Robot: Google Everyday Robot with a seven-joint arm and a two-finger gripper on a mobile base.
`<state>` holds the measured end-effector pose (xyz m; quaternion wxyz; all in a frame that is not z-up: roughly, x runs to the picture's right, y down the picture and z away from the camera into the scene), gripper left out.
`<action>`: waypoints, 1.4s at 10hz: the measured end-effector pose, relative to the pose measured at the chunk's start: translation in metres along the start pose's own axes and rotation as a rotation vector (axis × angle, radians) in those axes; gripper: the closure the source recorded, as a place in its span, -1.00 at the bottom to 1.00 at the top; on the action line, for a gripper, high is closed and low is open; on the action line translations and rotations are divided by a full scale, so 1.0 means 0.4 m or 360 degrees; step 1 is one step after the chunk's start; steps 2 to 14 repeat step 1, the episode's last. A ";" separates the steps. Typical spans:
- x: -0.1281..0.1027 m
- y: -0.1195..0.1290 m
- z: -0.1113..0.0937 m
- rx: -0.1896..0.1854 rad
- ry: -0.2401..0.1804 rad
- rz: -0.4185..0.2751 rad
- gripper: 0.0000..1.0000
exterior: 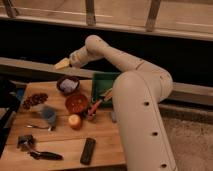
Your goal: Place towel in purple bowl
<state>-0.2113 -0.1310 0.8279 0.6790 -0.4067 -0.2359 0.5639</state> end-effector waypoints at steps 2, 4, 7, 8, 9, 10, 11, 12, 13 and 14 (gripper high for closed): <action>0.000 -0.002 -0.002 0.0001 -0.0002 0.0002 -0.60; 0.000 -0.002 -0.002 0.0001 -0.0002 0.0002 -0.60; 0.000 -0.002 -0.002 0.0001 -0.0002 0.0002 -0.60; 0.000 -0.002 -0.002 0.0001 -0.0002 0.0002 -0.60; 0.000 -0.002 -0.002 0.0001 -0.0002 0.0002 -0.60; 0.000 -0.002 -0.002 0.0001 -0.0002 0.0002 -0.60; 0.000 -0.002 -0.002 0.0001 -0.0002 0.0002 -0.60; 0.000 -0.002 -0.002 0.0001 -0.0002 0.0002 -0.60; 0.000 -0.002 -0.002 0.0001 -0.0002 0.0002 -0.60; 0.000 -0.002 -0.002 0.0001 -0.0002 0.0002 -0.60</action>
